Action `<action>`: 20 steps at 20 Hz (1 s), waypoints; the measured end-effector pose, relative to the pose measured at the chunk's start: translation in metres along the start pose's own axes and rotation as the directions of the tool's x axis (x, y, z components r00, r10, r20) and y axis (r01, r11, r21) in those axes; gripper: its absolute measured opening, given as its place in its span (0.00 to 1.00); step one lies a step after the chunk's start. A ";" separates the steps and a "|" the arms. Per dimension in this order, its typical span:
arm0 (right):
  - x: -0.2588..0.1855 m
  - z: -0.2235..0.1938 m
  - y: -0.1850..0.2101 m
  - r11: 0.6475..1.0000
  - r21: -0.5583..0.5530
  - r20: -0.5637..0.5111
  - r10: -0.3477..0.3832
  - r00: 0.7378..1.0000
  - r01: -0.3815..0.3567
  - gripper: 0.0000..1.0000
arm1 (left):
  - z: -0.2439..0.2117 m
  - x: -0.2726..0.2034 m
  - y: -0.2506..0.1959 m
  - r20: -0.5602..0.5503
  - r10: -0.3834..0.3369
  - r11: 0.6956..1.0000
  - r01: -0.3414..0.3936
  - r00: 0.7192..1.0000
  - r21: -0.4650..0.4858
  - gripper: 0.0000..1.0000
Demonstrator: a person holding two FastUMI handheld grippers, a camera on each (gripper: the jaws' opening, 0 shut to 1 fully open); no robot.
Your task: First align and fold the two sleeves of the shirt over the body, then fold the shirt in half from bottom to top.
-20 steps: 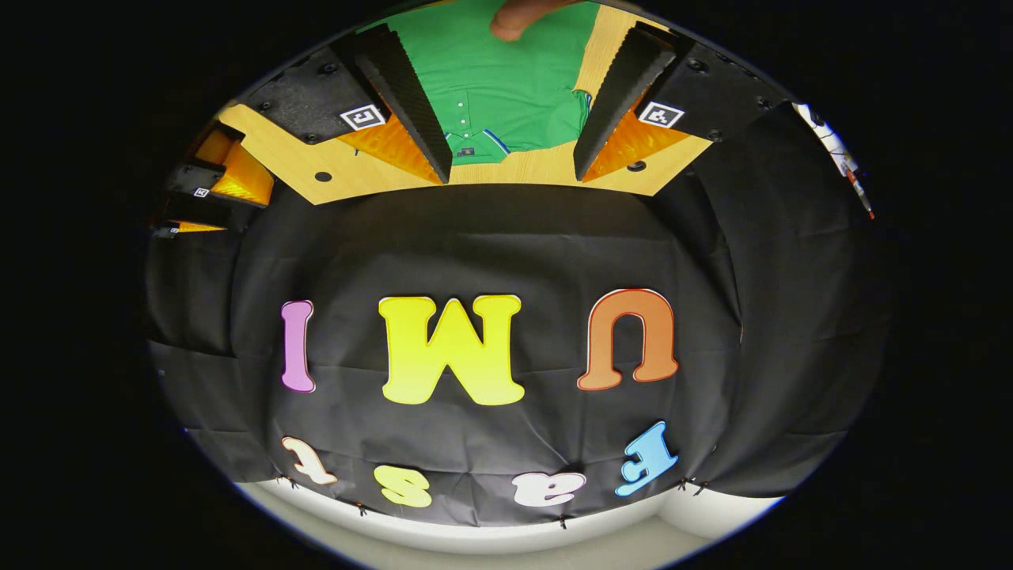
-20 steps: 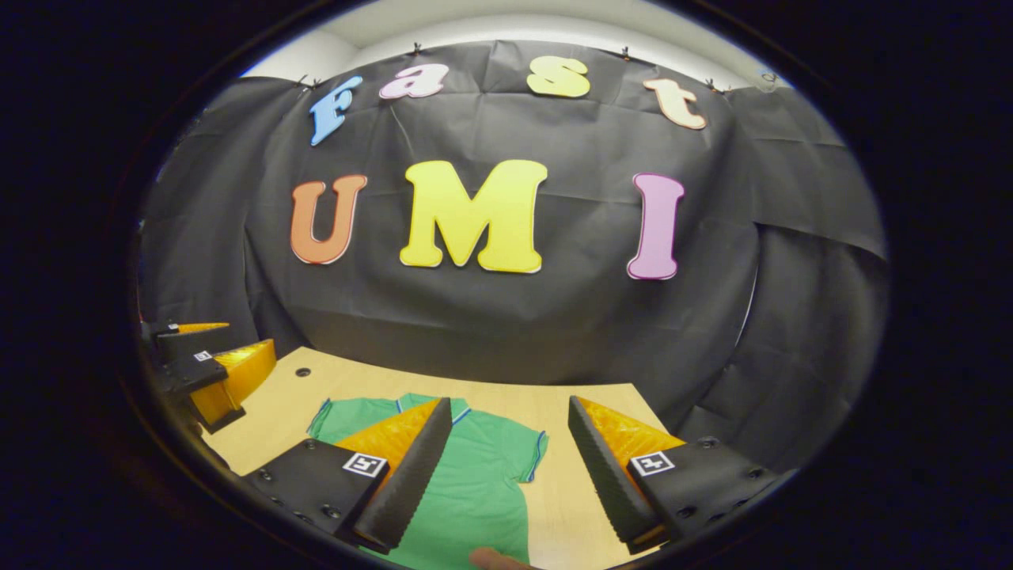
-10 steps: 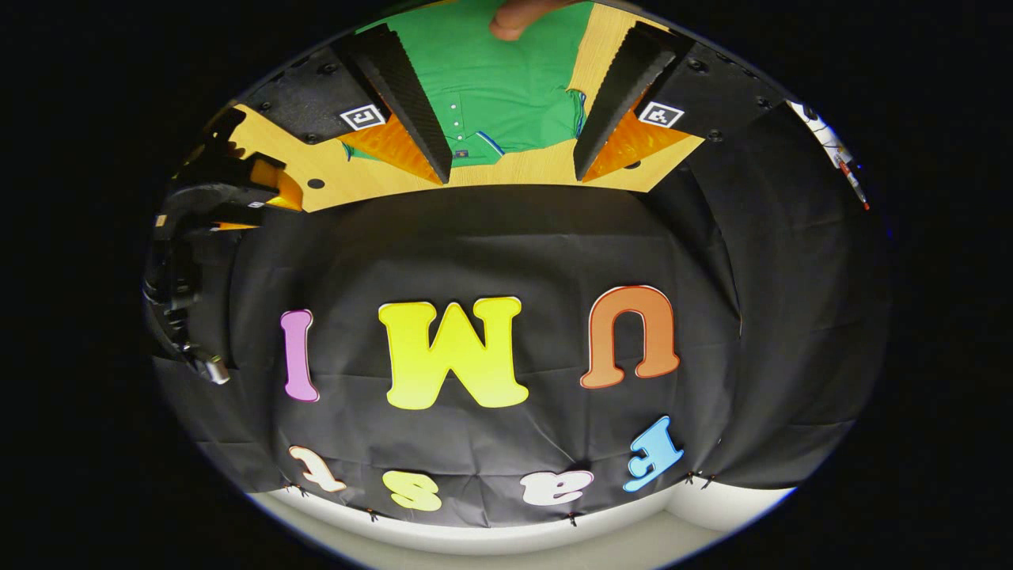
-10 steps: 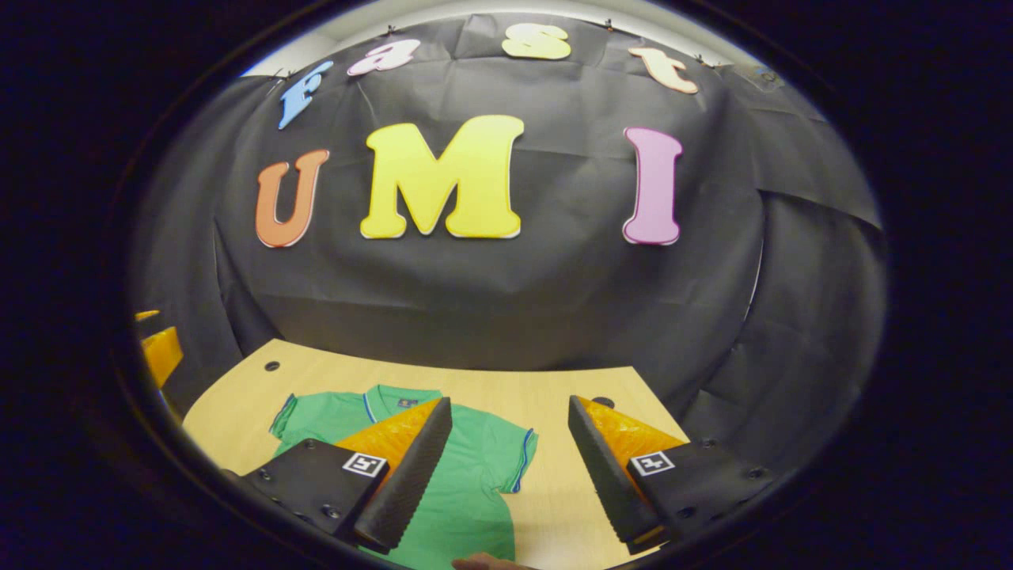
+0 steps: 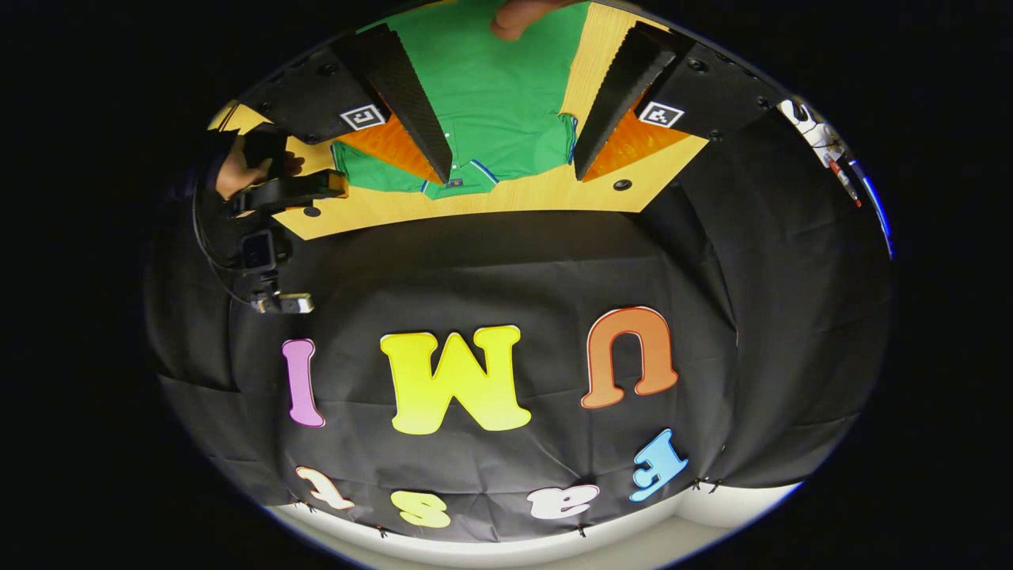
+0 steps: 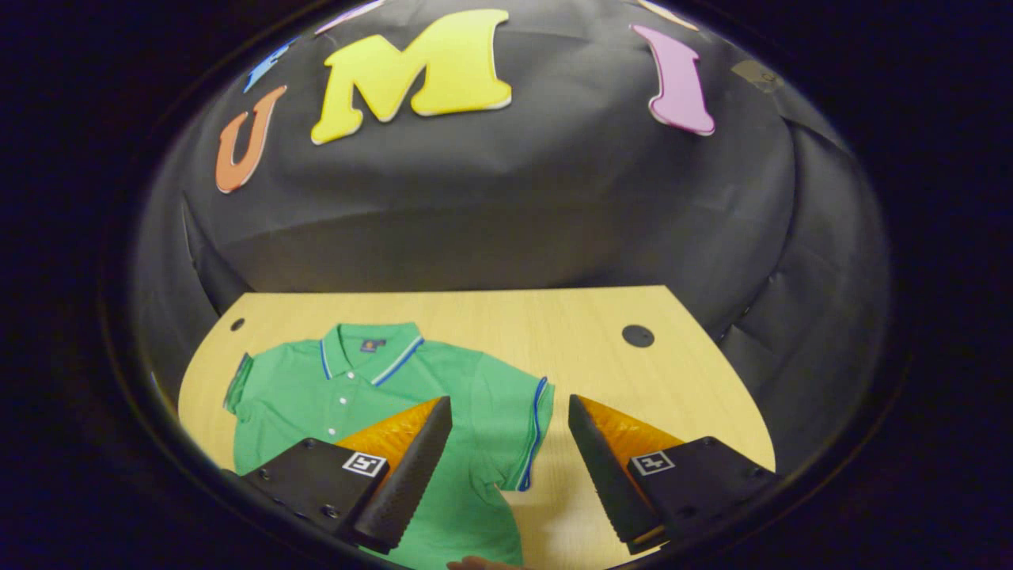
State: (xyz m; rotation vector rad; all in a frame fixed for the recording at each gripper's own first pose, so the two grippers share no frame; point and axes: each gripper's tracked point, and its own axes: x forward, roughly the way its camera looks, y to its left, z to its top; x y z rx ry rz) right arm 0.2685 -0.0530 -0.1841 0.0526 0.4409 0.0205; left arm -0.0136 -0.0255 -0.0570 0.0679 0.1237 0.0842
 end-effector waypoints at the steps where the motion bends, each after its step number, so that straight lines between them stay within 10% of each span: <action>1: 0.012 -0.011 -0.002 1.000 -0.001 -0.037 -0.004 0.999 0.004 0.94 | -0.005 -0.001 0.001 -0.013 0.007 1.000 -0.007 1.000 -0.002 0.99; 13: 0.064 -0.071 -0.019 0.995 0.097 -0.238 -0.007 0.971 0.031 0.97 | -0.036 -0.009 -0.007 -0.118 0.025 1.000 -0.027 0.993 -0.015 1.00; 16: 0.066 -0.067 -0.018 0.992 0.122 -0.225 0.012 0.974 0.016 0.67 | -0.040 -0.011 -0.009 -0.128 0.027 1.000 -0.028 0.991 -0.012 1.00; 18: 0.070 -0.070 -0.027 0.995 0.093 -0.233 -0.019 0.972 0.041 0.65 | -0.044 -0.012 -0.007 -0.144 0.032 0.999 -0.033 0.989 -0.008 1.00; 20: 0.068 -0.068 -0.027 0.993 0.109 -0.231 -0.019 0.973 0.046 0.18 | -0.047 -0.014 -0.004 -0.152 0.042 0.999 -0.043 0.987 0.002 1.00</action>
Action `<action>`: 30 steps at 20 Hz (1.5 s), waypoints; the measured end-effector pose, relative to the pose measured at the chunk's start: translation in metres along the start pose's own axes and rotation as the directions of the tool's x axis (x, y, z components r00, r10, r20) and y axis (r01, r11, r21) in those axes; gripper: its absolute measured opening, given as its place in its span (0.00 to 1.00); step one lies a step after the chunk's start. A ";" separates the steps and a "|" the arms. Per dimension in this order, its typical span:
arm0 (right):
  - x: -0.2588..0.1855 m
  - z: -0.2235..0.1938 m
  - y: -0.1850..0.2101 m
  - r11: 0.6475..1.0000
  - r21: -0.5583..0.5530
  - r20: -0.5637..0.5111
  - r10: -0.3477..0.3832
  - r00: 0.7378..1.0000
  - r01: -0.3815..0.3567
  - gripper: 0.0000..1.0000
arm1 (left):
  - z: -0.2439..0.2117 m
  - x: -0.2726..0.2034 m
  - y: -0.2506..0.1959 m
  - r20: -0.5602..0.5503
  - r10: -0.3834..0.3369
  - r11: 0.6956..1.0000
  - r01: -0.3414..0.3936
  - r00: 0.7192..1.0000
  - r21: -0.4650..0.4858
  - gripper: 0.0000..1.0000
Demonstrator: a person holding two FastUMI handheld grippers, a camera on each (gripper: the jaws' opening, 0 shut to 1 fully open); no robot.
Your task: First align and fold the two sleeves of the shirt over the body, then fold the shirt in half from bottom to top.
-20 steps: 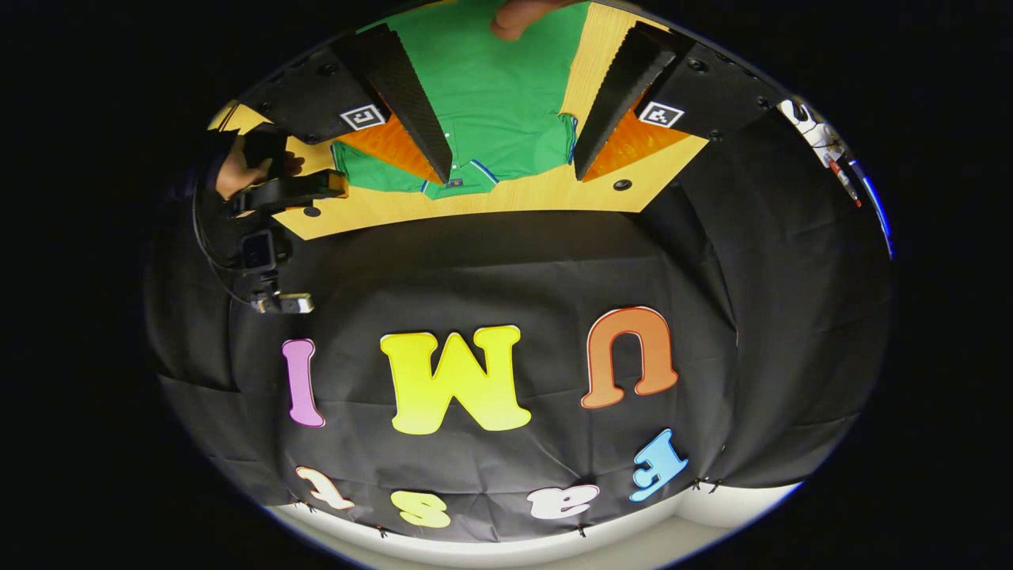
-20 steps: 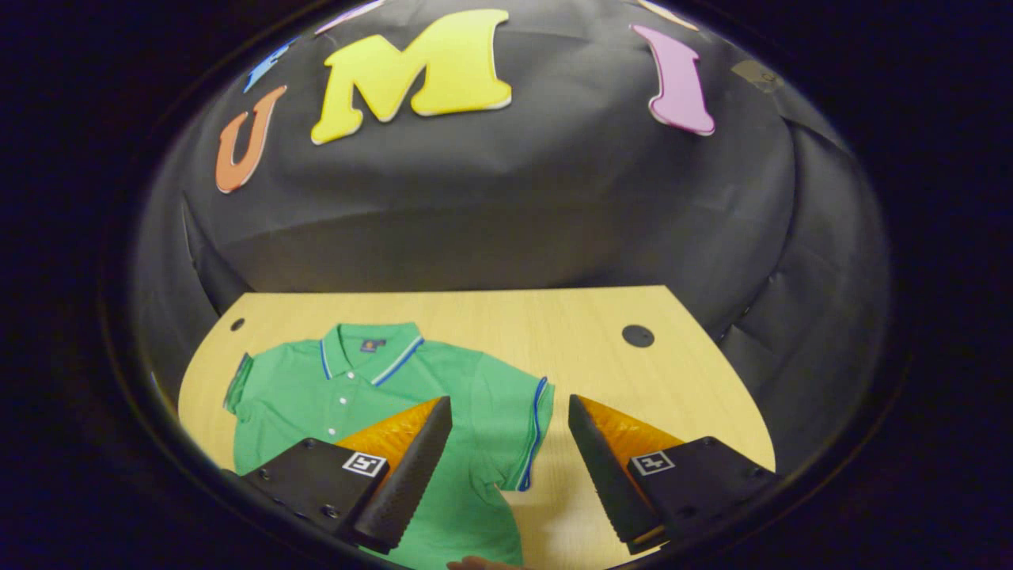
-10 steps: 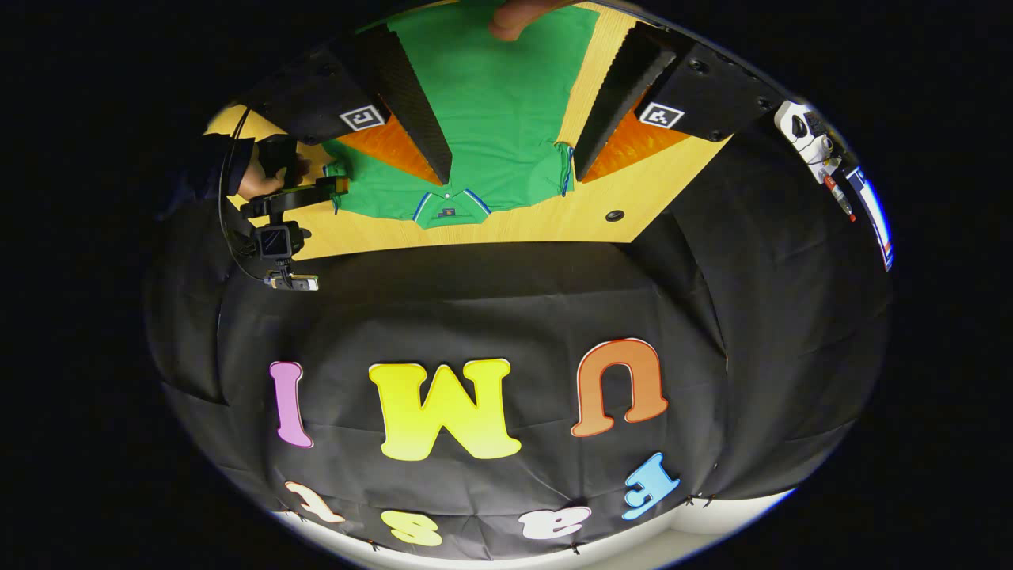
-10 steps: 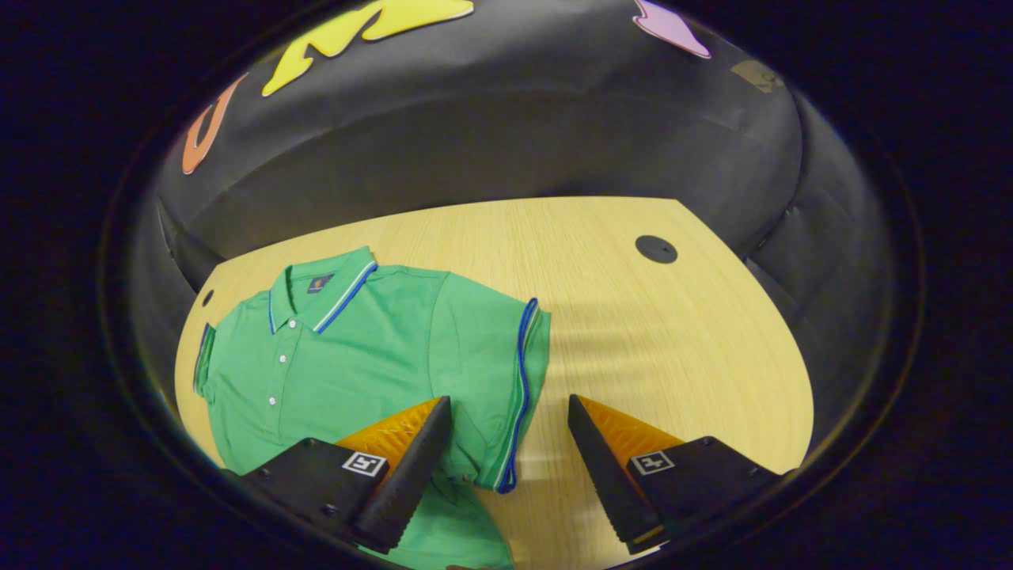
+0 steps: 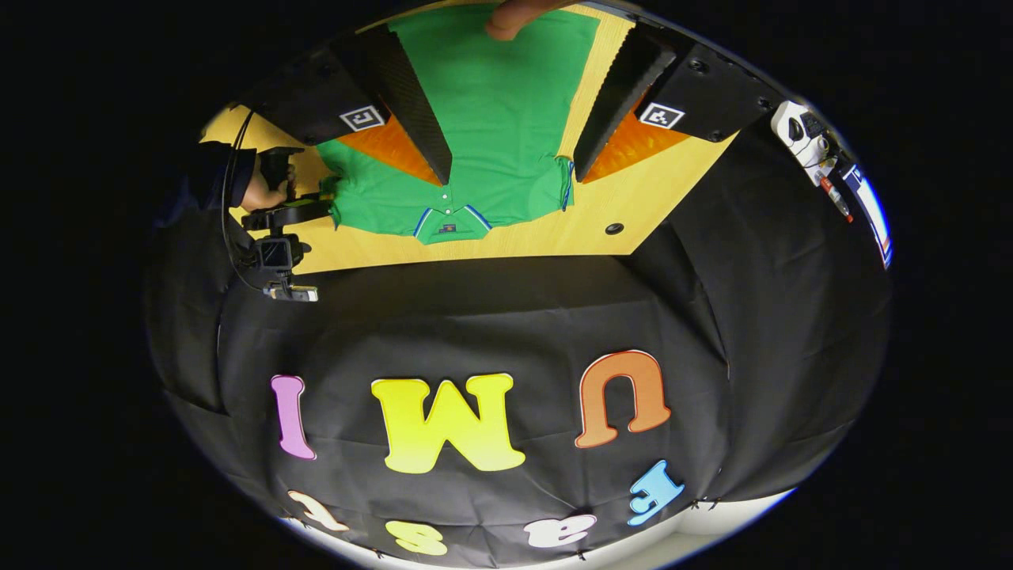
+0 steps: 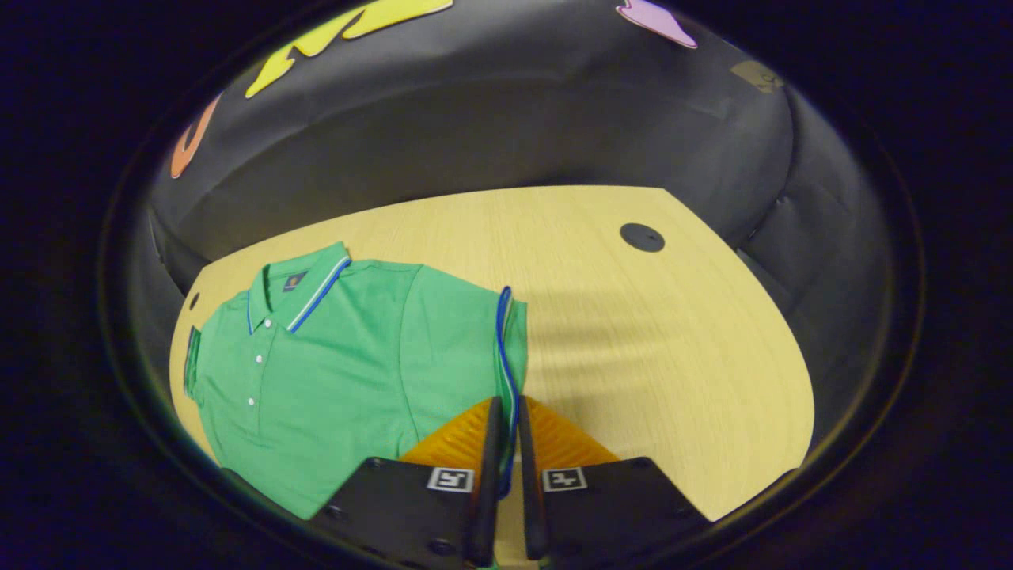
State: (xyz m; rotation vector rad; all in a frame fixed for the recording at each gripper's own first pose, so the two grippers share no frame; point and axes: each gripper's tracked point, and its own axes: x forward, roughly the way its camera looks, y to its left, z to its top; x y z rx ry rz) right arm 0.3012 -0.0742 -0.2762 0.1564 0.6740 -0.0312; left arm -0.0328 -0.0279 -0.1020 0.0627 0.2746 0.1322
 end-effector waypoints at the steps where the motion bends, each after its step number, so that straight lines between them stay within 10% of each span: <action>1: 0.000 0.000 -0.001 1.000 -0.007 0.005 0.005 1.000 -0.005 0.18 | -0.001 0.000 0.001 -0.002 0.002 1.000 -0.002 1.000 0.000 1.00; 13: -0.024 0.032 0.007 0.989 -0.140 0.115 -0.020 0.993 0.036 0.05 | 0.002 -0.011 0.014 0.018 0.015 1.000 -0.015 1.000 -0.014 1.00; 30: -0.043 -0.009 0.146 0.910 -0.401 0.125 0.167 0.978 -0.104 0.05 | -0.026 -0.038 0.068 -0.011 0.106 0.991 -0.107 0.994 -0.082 1.00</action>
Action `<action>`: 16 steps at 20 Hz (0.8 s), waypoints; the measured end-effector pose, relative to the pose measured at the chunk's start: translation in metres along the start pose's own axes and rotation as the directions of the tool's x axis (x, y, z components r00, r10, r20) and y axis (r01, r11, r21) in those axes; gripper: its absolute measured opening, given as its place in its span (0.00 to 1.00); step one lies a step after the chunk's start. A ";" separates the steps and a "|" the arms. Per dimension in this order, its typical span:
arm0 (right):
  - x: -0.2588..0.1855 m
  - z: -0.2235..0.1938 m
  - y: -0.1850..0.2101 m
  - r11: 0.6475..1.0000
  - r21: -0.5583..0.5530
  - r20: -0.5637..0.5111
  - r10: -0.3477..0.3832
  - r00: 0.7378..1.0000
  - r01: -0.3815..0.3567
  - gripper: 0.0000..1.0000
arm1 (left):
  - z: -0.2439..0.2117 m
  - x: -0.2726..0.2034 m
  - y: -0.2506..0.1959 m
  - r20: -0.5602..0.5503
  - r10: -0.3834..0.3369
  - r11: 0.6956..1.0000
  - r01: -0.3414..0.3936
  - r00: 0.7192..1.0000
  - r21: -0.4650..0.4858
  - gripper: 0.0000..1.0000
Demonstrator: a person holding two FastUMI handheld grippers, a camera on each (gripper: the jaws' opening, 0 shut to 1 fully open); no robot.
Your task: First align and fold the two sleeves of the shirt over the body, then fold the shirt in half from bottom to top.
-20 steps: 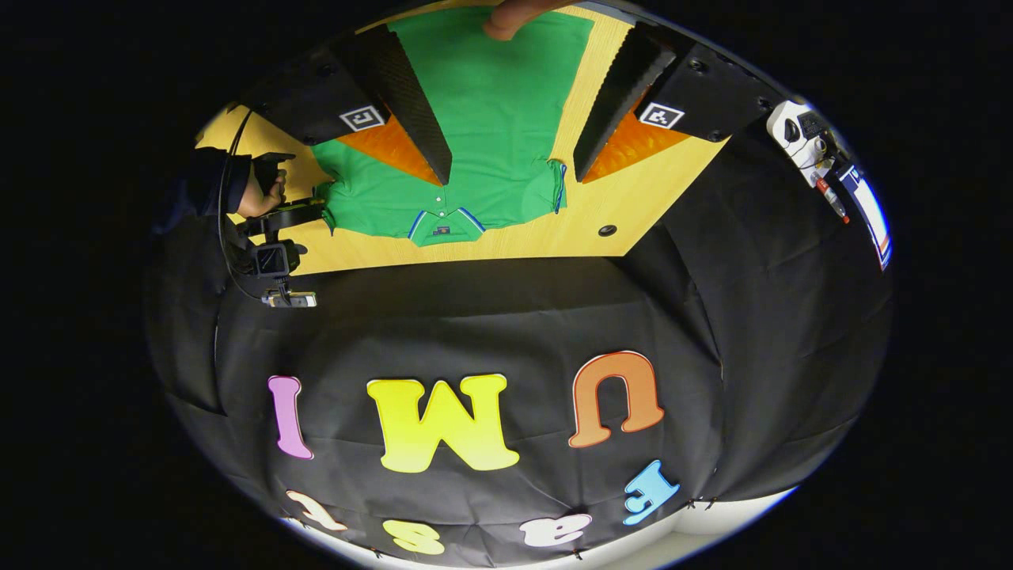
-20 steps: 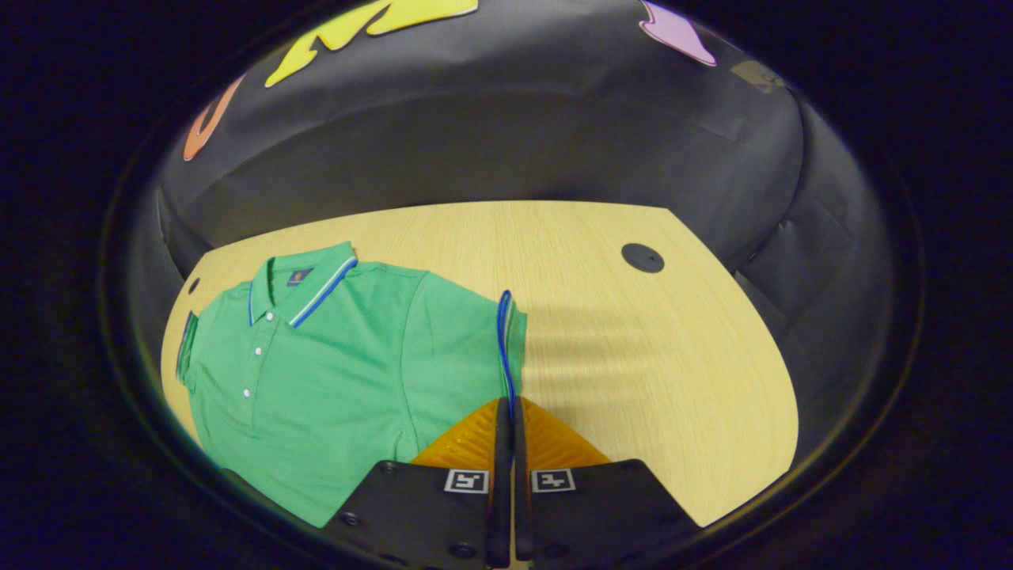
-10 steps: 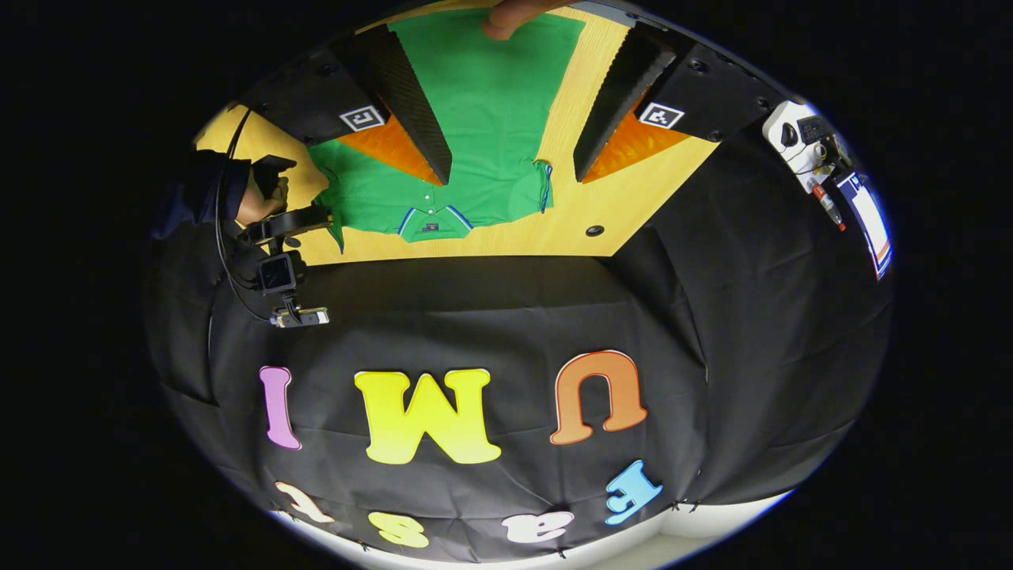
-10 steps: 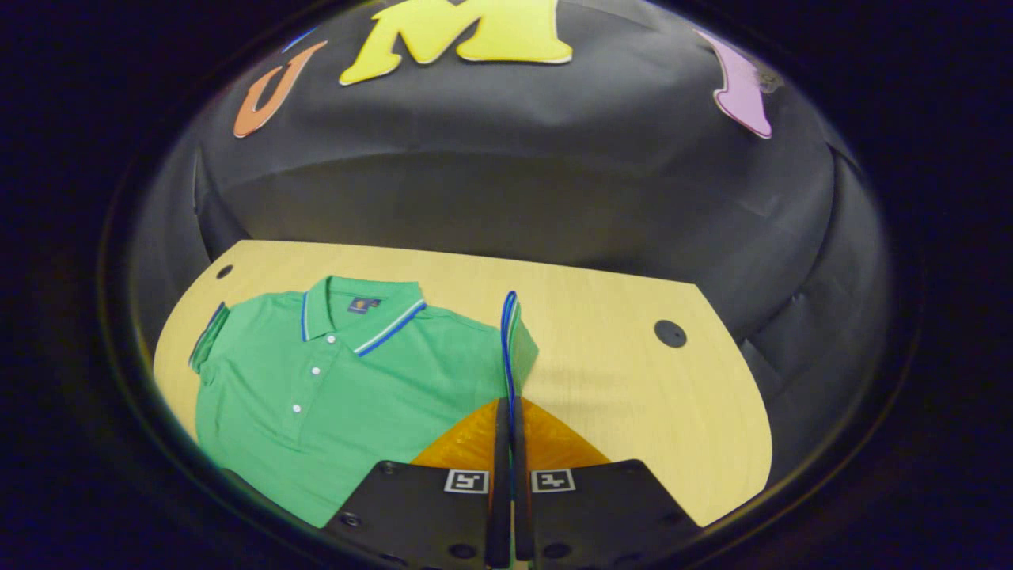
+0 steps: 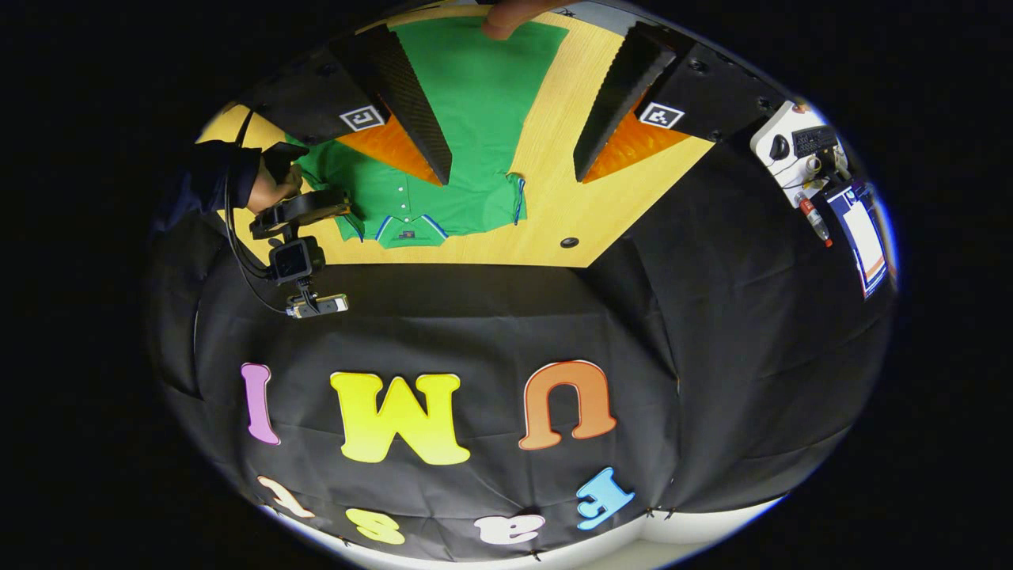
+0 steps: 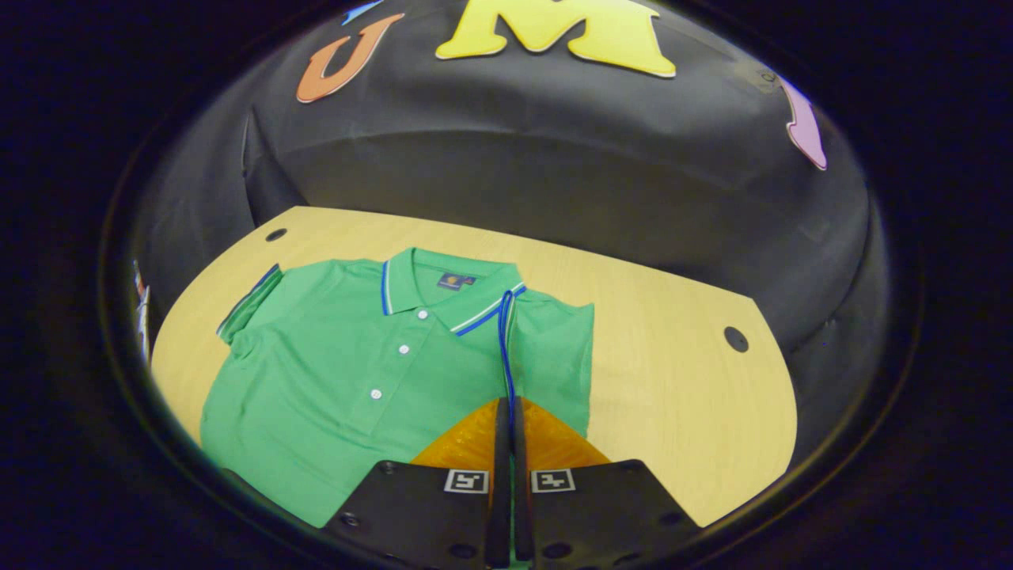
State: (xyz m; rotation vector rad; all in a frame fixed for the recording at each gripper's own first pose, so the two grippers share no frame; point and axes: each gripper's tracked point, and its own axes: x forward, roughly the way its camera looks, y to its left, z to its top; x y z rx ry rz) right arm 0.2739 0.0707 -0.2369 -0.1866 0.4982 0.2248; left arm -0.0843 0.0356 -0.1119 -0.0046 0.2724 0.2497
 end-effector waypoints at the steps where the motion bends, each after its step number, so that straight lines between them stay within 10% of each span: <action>1: 0.002 -0.004 0.007 1.000 -0.002 -0.012 0.010 1.000 -0.010 0.05 | -0.001 -0.001 0.004 0.002 0.005 1.000 -0.005 1.000 -0.008 1.00; 11: -0.003 -0.012 0.032 0.993 0.108 -0.044 0.051 0.998 -0.046 0.12 | -0.018 0.025 0.037 -0.040 -0.015 0.999 0.014 0.999 -0.041 1.00; 16: -0.046 0.002 0.031 0.990 0.131 0.001 0.049 0.999 -0.048 0.76 | -0.031 0.071 0.041 -0.103 -0.065 0.997 0.060 0.993 -0.049 1.00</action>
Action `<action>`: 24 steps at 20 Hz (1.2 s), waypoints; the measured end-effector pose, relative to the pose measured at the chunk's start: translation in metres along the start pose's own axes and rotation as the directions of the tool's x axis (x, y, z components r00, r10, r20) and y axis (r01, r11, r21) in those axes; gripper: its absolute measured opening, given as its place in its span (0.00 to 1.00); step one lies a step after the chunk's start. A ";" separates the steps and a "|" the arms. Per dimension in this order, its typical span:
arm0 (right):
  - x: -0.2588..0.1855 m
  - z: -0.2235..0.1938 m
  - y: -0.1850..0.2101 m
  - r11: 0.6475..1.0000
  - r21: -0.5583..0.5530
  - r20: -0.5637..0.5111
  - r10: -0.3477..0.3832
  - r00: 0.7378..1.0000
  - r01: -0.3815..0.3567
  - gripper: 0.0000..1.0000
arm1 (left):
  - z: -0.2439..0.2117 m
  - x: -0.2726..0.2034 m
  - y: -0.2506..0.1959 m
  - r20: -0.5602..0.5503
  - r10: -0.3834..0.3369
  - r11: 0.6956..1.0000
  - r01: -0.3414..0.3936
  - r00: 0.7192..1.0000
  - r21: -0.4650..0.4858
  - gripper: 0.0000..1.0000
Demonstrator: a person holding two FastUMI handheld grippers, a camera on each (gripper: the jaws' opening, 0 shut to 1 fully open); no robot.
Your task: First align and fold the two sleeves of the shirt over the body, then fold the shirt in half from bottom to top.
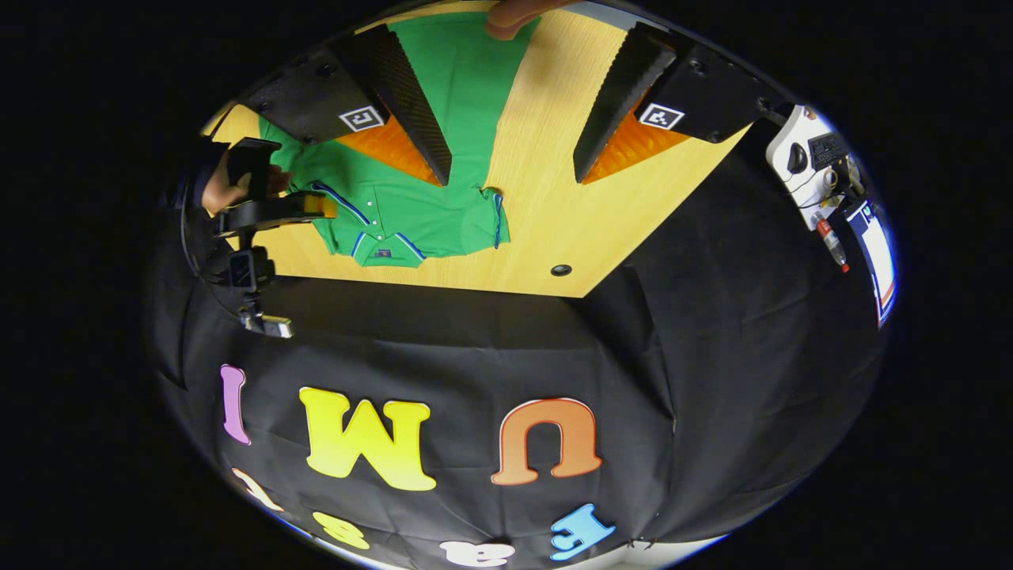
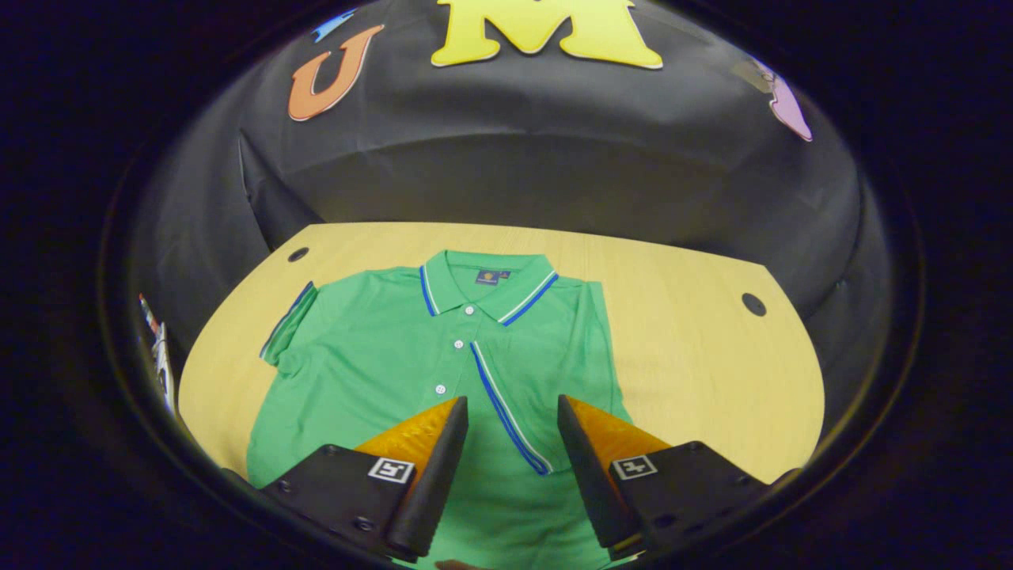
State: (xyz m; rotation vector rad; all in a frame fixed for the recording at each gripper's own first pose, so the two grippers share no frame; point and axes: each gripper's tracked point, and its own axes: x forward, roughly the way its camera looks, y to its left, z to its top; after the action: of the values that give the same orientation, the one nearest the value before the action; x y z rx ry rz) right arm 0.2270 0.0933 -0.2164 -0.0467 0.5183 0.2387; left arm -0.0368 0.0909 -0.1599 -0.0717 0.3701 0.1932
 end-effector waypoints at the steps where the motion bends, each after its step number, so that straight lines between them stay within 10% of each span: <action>1: -0.011 0.003 0.002 1.000 0.000 0.013 0.006 1.000 -0.006 0.76 | 0.001 0.011 -0.002 -0.008 -0.015 1.000 0.015 1.000 0.000 1.00; 4: -0.052 0.014 -0.004 1.000 -0.015 0.068 -0.020 0.998 0.021 0.96 | 0.009 0.050 -0.013 -0.026 -0.070 0.998 0.070 0.997 0.003 1.00; 16: -0.200 -0.006 -0.020 0.982 0.124 0.118 -0.156 0.981 0.141 0.93 | -0.027 0.214 -0.023 -0.291 -0.097 0.995 0.088 0.952 -0.044 1.00; 24: -0.224 -0.051 0.012 0.966 0.176 0.051 -0.202 0.978 0.190 0.93 | -0.033 0.271 -0.023 -0.381 -0.095 0.995 0.093 0.920 -0.026 1.00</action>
State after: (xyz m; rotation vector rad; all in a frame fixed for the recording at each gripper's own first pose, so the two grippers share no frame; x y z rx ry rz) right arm 0.0106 0.0520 -0.1488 0.0762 0.4601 0.0018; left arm 0.2036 0.1122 -0.2893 -0.1349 0.7550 0.0835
